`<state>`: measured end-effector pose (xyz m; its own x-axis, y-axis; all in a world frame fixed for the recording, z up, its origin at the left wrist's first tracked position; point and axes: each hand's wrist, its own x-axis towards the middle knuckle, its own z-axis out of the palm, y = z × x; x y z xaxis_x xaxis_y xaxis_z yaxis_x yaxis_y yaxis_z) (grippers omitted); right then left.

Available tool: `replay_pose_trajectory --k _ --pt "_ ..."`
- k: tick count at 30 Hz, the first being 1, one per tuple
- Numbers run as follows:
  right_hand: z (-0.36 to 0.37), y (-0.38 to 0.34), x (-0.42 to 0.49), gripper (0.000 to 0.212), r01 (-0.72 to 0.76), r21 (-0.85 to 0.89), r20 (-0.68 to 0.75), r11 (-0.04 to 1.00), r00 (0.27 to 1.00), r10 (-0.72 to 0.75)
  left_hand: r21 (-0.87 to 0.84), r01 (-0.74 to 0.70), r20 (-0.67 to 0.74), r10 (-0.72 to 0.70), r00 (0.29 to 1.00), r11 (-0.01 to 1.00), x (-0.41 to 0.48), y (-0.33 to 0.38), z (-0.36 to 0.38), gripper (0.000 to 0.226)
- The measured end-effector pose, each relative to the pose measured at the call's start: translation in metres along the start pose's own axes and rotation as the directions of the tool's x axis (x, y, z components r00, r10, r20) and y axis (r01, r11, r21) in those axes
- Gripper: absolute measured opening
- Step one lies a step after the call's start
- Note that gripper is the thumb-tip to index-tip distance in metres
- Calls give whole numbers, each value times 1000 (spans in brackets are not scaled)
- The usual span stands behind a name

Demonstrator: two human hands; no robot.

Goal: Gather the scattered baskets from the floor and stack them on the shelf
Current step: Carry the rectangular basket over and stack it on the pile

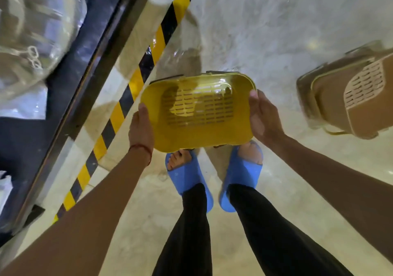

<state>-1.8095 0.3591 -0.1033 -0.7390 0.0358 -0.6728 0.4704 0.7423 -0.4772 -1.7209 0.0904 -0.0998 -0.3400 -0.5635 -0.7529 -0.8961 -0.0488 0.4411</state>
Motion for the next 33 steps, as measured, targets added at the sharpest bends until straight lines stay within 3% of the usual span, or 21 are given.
replay_pose_trajectory --k 2,4,14,18,21,26,30,33 --pt "13 2 7 44 -107 190 -22 976 993 114 -111 56 8 -55 998 992 3 -3 11 62" --pt "18 -3 6 48 -180 268 -28 946 981 194 -111 110 -11 -112 994 988 1 -2 14 64" --pt "-44 -59 -81 50 -291 350 17 890 952 305 -127 234 1 -236 972 964 -91 36 -42 70" --pt "-87 -94 -147 64 -334 379 33 863 937 348 -143 268 41 -265 964 953 -151 63 -90 78" --pt "-120 -123 -199 51 -316 414 38 854 943 331 -160 232 26 -231 973 959 -205 81 -126 71" --pt "-174 -167 -277 45 -247 433 65 867 968 243 -293 156 111 -129 985 943 -298 99 -183 62" --pt "-210 -188 -336 41 -147 457 116 877 988 105 -449 157 134 -108 985 880 -352 90 -216 74" --pt "-225 -205 -367 39 -150 414 91 898 988 123 -512 145 90 -115 989 847 -392 93 -231 51"
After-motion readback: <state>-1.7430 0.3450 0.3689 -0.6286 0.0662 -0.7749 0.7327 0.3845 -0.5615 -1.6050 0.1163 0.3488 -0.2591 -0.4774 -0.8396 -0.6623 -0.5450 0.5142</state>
